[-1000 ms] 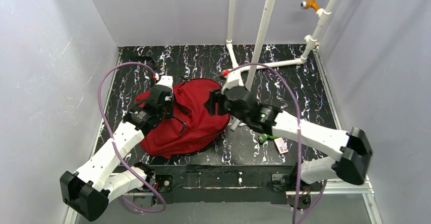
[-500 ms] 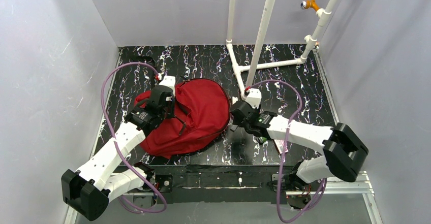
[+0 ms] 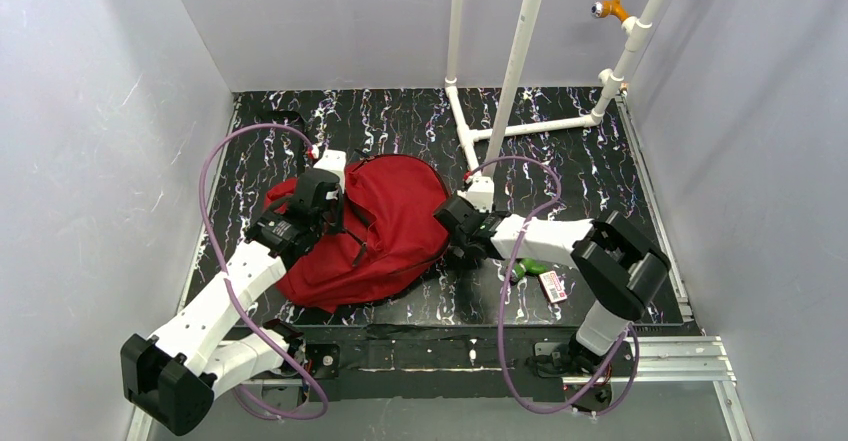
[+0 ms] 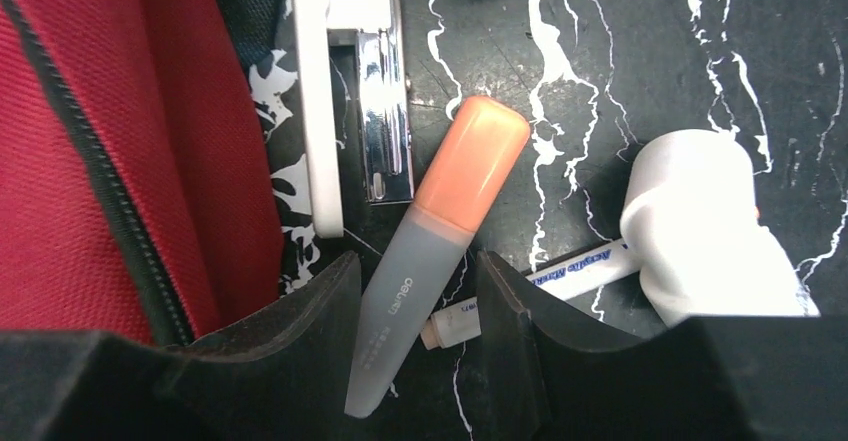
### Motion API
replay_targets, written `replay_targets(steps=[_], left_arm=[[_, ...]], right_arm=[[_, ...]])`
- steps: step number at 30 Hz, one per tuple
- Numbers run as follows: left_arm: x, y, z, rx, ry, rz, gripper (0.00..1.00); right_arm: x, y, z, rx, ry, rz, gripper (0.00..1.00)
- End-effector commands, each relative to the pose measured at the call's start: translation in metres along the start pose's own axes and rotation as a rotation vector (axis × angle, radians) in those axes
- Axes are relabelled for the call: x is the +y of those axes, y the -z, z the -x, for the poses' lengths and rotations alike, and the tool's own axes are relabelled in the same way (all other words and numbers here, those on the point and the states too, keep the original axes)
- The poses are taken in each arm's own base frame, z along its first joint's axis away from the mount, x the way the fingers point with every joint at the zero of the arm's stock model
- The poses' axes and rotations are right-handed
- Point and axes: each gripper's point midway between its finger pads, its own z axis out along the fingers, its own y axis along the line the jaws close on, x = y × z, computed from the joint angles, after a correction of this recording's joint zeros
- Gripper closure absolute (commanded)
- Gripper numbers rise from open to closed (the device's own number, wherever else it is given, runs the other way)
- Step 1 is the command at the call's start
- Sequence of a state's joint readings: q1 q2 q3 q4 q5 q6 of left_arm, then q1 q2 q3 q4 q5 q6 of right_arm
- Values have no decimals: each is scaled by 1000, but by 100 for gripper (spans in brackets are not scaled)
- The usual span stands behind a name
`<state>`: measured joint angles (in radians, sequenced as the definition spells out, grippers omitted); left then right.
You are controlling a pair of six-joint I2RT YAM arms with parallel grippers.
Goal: Pack the student bag
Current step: Pick up the stationery from the center of the board.
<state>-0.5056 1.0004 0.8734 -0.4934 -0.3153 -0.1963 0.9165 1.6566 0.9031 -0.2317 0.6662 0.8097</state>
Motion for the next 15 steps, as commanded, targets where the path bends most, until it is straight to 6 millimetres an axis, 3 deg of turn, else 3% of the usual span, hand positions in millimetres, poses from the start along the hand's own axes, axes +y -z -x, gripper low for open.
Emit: replay_targets(steps=[1, 4, 7, 11, 15], left_arm=[[-1, 0, 7, -19, -3, -9, 100], [0, 0, 7, -22, -1, -9, 100], [1, 1, 7, -27, 1, -6, 100], [2, 2, 7, -33, 5, 1, 100], [0, 1, 8, -28, 3, -12, 100]], right_arm=[[4, -12, -3, -5, -33, -20, 46], [-6, -16, -14, 16, -31, -63, 56], [-9, -10, -11, -4, -62, -48, 62], [-3, 7, 13, -69, -121, 16, 79], [-6, 29, 44, -174, -183, 63, 86]])
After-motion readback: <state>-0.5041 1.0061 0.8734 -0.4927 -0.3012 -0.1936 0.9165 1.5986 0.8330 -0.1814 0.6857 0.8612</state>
